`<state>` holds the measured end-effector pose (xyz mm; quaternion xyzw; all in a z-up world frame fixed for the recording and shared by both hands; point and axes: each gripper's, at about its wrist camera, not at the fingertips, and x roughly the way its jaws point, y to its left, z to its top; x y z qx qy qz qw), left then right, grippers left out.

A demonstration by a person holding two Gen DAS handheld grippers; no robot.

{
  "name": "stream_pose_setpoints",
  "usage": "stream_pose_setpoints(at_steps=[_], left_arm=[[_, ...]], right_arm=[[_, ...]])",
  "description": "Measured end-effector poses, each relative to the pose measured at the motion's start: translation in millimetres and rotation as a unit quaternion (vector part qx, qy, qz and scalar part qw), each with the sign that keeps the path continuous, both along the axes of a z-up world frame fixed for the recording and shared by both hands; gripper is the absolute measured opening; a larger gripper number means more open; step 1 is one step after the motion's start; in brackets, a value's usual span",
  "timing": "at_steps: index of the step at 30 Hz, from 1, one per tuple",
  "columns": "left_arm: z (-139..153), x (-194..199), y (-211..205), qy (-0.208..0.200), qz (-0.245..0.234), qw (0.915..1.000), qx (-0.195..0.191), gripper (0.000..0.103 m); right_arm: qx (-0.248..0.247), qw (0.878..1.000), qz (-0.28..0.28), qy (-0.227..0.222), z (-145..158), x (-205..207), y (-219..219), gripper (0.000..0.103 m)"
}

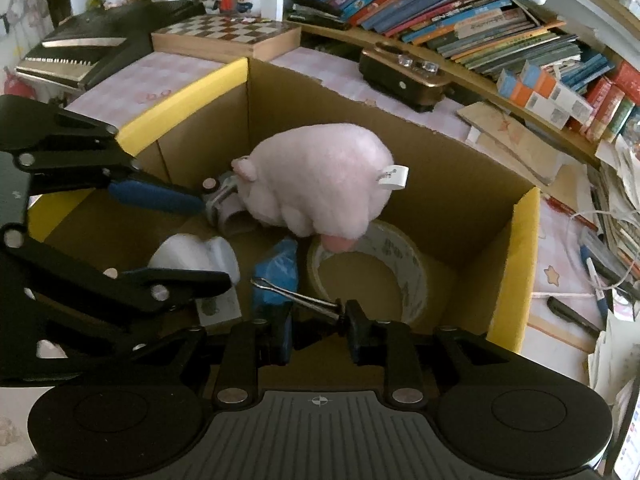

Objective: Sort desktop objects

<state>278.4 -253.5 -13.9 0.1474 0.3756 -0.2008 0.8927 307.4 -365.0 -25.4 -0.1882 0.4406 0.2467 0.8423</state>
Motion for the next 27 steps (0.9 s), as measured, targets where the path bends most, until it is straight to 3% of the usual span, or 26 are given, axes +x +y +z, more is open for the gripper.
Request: stream_pose_setpoints(at_steps=[4,8,10,12,14,18,22,27], left_arm=[[10.2,-10.5,5.7,-0.025,0.010,0.9996,-0.011,0.067],[25.3,-25.1,12.6,-0.054,0.027,0.9978,-0.026,0.072],[34.8,-35.7,16.8,-0.074,0.036,0.9960,-0.032,0.079],[45.0,-48.4,21.9,-0.098,0.048,0.9933,-0.037,0.086],[54.5,-62.0,29.0,-0.117,0.063,0.9901,-0.045,0.086],[67.8,-89.8,50.2,-0.146,0.099,0.9821,-0.067,0.102],[73.2,-118.5,73.1,-0.168,0.142,0.9726,-0.075,0.103],[70.0,-155.1,103.5,-0.175,0.193,0.9609,-0.093,0.103]], right_arm=[[0.016,1.000,-0.010,-0.008,7.0,-4.5,-7.7,0.045],[0.036,0.999,-0.018,-0.030,20.6,-16.3,-11.8,0.052],[0.053,0.997,-0.027,-0.045,29.4,-24.5,-14.3,0.054],[0.072,0.995,-0.037,-0.058,38.7,-33.7,-16.1,0.057],[0.095,0.991,-0.051,-0.078,49.1,-46.8,-17.7,0.065],[0.129,0.981,-0.080,-0.122,65.4,-74.1,-17.5,0.071],[0.160,0.969,-0.119,-0.147,73.6,-101.4,-14.1,0.079],[0.177,0.958,-0.161,-0.157,71.4,-133.5,-5.3,0.080]])
